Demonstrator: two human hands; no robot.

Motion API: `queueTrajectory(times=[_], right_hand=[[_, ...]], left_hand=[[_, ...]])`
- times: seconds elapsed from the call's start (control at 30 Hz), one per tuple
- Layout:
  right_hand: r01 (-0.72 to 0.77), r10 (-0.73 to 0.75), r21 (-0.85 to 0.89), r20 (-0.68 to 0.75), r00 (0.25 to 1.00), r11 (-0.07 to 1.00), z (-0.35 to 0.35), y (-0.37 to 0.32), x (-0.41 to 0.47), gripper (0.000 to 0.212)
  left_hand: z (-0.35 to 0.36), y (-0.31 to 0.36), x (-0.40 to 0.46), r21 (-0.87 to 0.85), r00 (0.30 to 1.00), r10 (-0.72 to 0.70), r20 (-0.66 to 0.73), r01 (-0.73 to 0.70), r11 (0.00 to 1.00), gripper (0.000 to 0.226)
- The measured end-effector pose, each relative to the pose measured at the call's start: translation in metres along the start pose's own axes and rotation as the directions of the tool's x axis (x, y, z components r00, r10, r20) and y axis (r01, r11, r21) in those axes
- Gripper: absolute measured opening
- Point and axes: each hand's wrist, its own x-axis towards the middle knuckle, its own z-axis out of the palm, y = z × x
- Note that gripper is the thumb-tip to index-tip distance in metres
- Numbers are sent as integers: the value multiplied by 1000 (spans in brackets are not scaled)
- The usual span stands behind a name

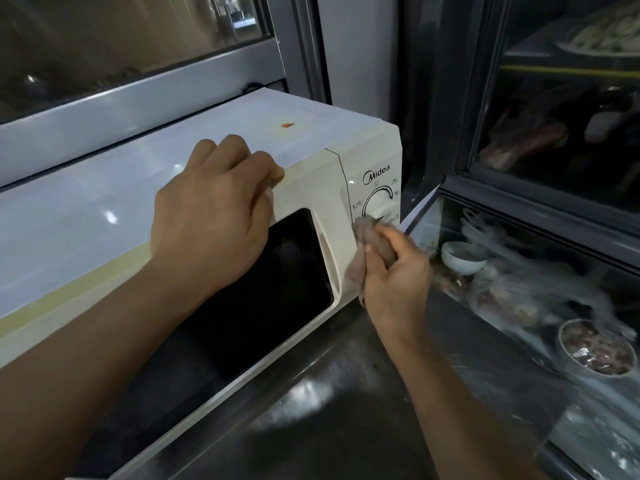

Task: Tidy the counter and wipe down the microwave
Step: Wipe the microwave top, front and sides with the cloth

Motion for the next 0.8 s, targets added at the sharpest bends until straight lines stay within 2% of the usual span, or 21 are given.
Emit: queueTrajectory(times=[0.23, 0.43, 0.57, 0.67, 0.8], right_hand=[[138, -139, -16, -51, 989, 990, 3, 22, -8, 22], [161, -168, -61, -128, 977, 985, 15, 50, -23, 21], [-5, 0, -52, -94, 996, 999, 14, 73, -32, 14], [-68, 61, -121, -60, 996, 990, 13, 84, -23, 14], [-213, 204, -82, -98, 974, 974, 4, 90, 19, 9]], left_hand=[[1, 0, 0, -13, 1000, 2, 4, -2, 1000, 30], [0, 1, 2, -10, 1000, 3, 6, -3, 1000, 30], [-1, 2, -1, 9, 1000, 19, 10, -19, 1000, 30], [-1, 2, -1, 9, 1000, 20, 11, -20, 1000, 30], [-1, 1, -1, 8, 1000, 18, 3, -18, 1000, 27]])
